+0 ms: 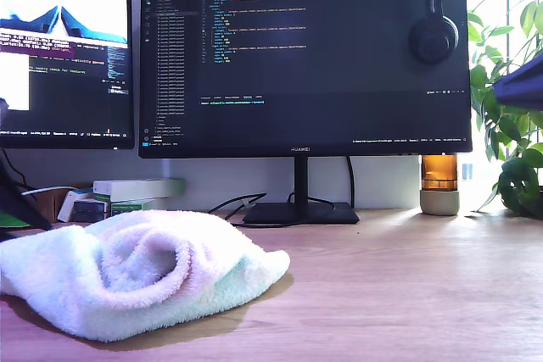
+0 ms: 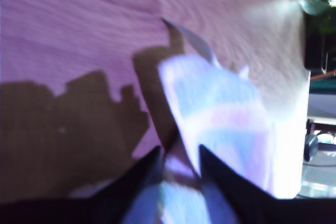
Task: Fold the tea towel to a neat square and place it to the right
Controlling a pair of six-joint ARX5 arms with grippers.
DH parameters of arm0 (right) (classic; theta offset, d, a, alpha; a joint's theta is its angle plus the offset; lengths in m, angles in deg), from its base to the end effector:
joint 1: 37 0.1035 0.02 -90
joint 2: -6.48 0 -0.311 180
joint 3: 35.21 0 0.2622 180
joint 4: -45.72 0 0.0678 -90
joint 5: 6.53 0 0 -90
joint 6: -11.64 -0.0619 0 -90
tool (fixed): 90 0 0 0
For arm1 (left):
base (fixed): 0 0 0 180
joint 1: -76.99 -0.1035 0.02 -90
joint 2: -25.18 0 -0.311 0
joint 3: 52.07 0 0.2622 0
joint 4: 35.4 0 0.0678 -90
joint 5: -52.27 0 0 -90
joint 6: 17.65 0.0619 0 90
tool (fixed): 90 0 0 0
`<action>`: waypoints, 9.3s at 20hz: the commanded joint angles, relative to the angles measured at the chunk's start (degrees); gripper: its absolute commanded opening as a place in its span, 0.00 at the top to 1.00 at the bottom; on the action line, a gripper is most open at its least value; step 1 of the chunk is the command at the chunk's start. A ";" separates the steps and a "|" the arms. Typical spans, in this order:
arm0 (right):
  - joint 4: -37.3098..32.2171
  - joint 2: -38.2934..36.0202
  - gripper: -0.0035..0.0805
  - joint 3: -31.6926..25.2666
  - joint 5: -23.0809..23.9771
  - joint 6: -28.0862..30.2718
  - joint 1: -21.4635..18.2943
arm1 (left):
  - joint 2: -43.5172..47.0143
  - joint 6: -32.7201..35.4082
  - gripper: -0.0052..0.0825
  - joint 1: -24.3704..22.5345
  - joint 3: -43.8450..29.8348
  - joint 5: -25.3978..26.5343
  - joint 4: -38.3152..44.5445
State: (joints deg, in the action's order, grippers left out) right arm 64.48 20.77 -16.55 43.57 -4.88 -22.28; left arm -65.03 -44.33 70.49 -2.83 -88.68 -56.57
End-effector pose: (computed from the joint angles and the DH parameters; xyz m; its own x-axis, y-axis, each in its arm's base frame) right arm 0.0786 0.0617 0.1716 0.5557 0.8092 -0.1907 -0.6947 0.5780 0.4283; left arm 0.2727 -0.0173 0.1482 0.3804 -0.7383 -0.5570 -0.1359 0.5511 -0.8233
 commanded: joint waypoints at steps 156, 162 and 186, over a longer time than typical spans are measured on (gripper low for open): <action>23.91 97.88 0.68 72.28 -3.56 44.22 14.88 | -17.03 42.69 0.97 35.04 47.69 44.41 -69.96; 20.83 100.69 0.68 74.16 -4.63 41.75 14.88 | -17.03 42.71 0.97 34.12 47.67 44.39 -69.66; 17.88 103.97 0.72 74.20 -6.19 38.97 19.02 | -17.03 42.71 0.97 33.99 47.69 44.39 -68.52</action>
State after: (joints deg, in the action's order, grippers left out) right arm 82.76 123.74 57.41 37.17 34.12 -3.65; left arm -81.16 -1.44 104.58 45.36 -44.21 -125.09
